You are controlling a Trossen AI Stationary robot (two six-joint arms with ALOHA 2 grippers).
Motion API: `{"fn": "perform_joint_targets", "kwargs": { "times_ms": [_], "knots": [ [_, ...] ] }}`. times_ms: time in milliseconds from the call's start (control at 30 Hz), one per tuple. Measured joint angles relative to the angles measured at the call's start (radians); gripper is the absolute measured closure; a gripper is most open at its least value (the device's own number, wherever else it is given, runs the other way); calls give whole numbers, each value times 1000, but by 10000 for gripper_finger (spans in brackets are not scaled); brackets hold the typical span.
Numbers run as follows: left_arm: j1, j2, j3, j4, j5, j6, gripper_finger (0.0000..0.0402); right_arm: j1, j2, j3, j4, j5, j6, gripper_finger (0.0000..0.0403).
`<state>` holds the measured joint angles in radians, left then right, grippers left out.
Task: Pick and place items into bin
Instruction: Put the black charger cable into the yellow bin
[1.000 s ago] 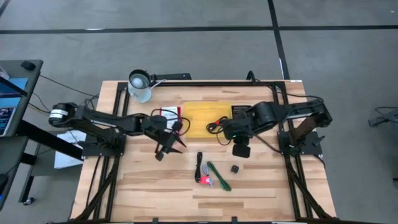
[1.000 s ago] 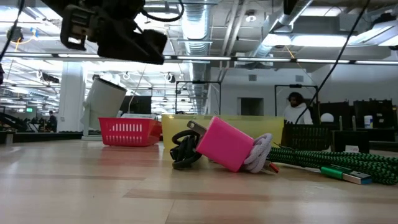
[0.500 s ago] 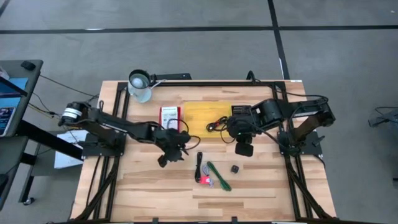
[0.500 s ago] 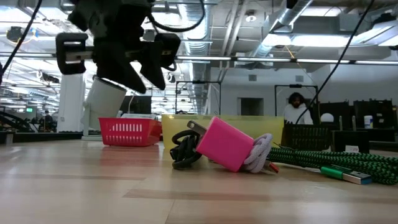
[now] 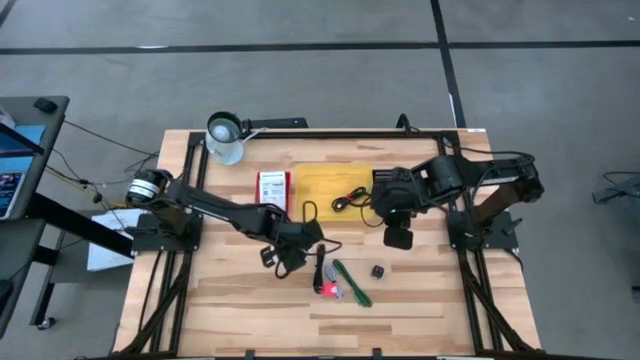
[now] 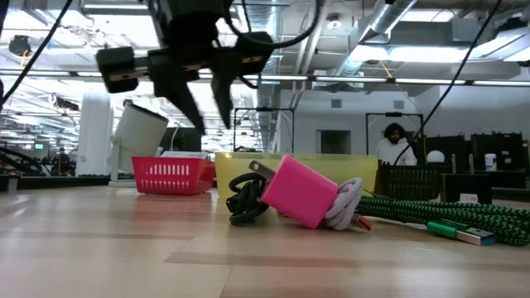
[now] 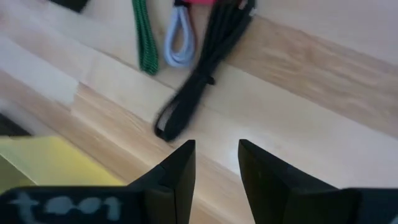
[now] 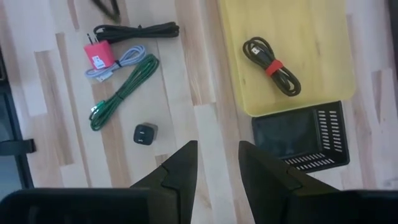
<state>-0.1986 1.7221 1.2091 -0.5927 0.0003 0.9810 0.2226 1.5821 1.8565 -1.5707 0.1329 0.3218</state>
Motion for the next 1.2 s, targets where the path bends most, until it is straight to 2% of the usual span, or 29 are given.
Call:
{"fn": "perform_joint_targets", "kwargs": {
  "times_ms": [333,633,1200],
  "knots": [
    [-3,116,120,6,-22,56,289,0,-80,0,0,10,11,290],
    [-4,211,184,5,-39,101,272,0,-72,0,0,27,-11,290],
    [-5,213,185,8,-75,263,268,0,-72,0,0,26,-16,290]
  ]
}}
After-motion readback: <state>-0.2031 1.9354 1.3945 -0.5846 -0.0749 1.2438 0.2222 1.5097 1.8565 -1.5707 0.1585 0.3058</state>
